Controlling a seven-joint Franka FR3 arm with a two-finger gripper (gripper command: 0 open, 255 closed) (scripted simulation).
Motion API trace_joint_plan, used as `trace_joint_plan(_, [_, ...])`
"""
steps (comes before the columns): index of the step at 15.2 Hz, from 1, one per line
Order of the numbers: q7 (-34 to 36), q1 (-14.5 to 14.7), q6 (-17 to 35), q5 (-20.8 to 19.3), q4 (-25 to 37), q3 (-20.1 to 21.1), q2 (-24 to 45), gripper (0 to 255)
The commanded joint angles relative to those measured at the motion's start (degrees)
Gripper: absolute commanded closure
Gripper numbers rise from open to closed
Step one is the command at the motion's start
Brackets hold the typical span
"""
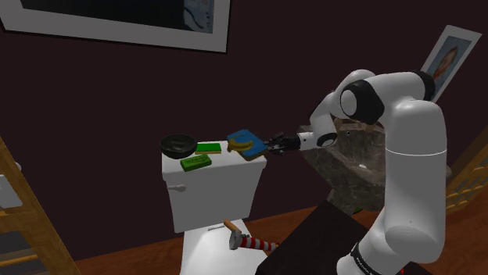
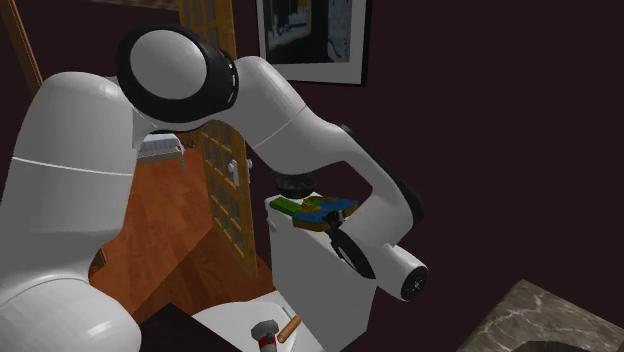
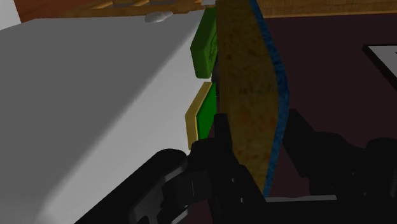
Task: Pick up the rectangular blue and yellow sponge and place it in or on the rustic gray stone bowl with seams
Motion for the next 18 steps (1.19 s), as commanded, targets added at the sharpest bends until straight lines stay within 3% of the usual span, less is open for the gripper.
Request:
trace_joint_plan(1, [1.05, 0.51, 0.52, -0.64, -0.17, -0.51, -1.54, 255])
trace_joint_plan(9, [5.23, 2.47, 2.92, -3.55, -0.92, -2.42, -7.78, 255])
trace_joint_plan(18, [8.05, 10.55, 13.13, 6.81, 1.84, 4.16, -6.93, 255])
